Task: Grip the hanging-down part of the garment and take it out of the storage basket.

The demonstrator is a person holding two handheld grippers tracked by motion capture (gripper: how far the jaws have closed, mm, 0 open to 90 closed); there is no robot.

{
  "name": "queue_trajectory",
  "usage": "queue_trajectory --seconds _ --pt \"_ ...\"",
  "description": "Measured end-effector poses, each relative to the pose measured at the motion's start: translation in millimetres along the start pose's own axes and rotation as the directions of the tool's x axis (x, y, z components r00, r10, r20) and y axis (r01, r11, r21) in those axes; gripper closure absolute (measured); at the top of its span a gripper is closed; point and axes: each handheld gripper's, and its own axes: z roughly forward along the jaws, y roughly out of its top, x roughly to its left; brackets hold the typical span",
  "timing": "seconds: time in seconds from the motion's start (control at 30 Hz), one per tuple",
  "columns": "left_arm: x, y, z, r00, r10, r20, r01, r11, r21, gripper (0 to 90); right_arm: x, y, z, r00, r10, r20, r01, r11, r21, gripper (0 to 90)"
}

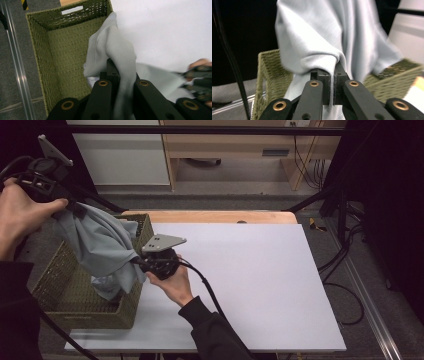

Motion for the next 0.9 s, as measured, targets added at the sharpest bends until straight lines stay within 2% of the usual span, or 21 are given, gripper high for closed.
queue_trajectory --seconds 0.03,0.1,0.17,0.2,0.3,0.33,0.53,0.9 --pt "0.1 -0.1 0.1 1.0 0.0 0.002 0.0 1.0 0.001 86.6 -5.0 6.6 -11.0 0.9998 -0.009 0.017 0.009 1.0 -0.016 88.2" --pt "-0.4 -0.1 -0.2 1.0 -0.001 -0.004 0.001 1.0 0.0 86.6 -7.3 10.5 -17.0 0.9996 -0.011 0.027 0.012 1.0 -0.022 88.2" --pt "-0.9 -0.4 -1.5 1.0 0.0 0.0 0.0 1.0 -0.005 86.6 -13.2 21.6 -34.2 0.9983 -0.023 0.054 0.025 0.999 -0.028 88.3" --pt "-0.9 -0.4 -1.5 1.0 0.0 0.0 0.0 1.0 -0.005 86.6 -13.2 21.6 -34.2 0.9983 -0.023 0.054 0.025 0.999 -0.028 88.3" --pt "-1.4 -1.1 -1.6 1.0 0.001 0.002 -0.001 1.0 -0.006 86.6 -18.3 34.7 -55.2 0.9967 -0.033 0.075 0.037 0.998 -0.057 88.4" --pt "-1.4 -1.4 -1.4 1.0 0.001 0.003 -0.001 1.0 -0.007 86.6 -18.3 34.7 -55.2 0.9967 -0.033 0.075 0.037 0.998 -0.057 88.4" --pt "-3.2 -1.4 -0.8 0.9997 0.007 0.024 -0.007 0.9999 -0.015 86.6 -19.8 57.5 -81.6 0.9912 -0.061 0.118 0.074 0.991 -0.11 88.4" --pt "-10.0 0.8 -2.3 0.9991 0.02 0.038 -0.019 0.9995 -0.024 86.6 -14.5 89.9 -103.1 0.9797 -0.098 0.175 0.128 0.978 -0.167 88.5"
